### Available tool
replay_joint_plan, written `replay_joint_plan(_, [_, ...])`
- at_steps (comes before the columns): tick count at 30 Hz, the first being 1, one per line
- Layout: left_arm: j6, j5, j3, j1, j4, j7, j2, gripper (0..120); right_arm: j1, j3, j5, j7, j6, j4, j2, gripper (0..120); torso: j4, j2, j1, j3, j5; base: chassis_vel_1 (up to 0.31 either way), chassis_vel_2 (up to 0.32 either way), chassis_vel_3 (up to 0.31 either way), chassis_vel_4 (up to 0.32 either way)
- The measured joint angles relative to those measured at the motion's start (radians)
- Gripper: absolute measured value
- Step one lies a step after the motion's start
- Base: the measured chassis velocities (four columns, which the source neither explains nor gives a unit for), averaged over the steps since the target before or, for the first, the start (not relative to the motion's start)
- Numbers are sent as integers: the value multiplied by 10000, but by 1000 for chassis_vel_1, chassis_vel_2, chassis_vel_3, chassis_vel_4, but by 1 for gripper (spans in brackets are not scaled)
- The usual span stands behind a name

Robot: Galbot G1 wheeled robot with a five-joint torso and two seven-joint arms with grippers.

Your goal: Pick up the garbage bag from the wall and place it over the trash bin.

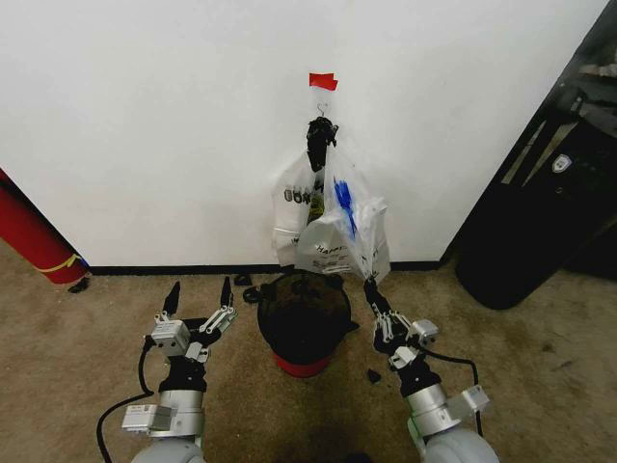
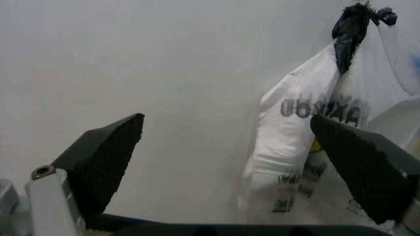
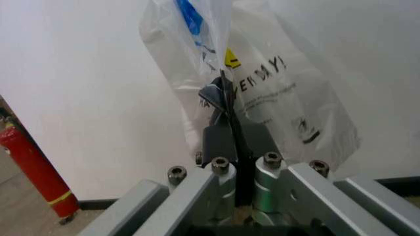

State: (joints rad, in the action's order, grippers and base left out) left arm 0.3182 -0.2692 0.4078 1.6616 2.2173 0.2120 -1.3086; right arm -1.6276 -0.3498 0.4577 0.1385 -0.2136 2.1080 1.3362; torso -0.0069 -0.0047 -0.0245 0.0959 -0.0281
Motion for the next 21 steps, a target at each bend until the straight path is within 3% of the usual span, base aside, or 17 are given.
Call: replay_joint_plan(21, [112,28,85,215,43,-20,-114,100,-1398,243,-1250,2,-1490,-281,301,0,0,0,0,0,0,0,0,0,0])
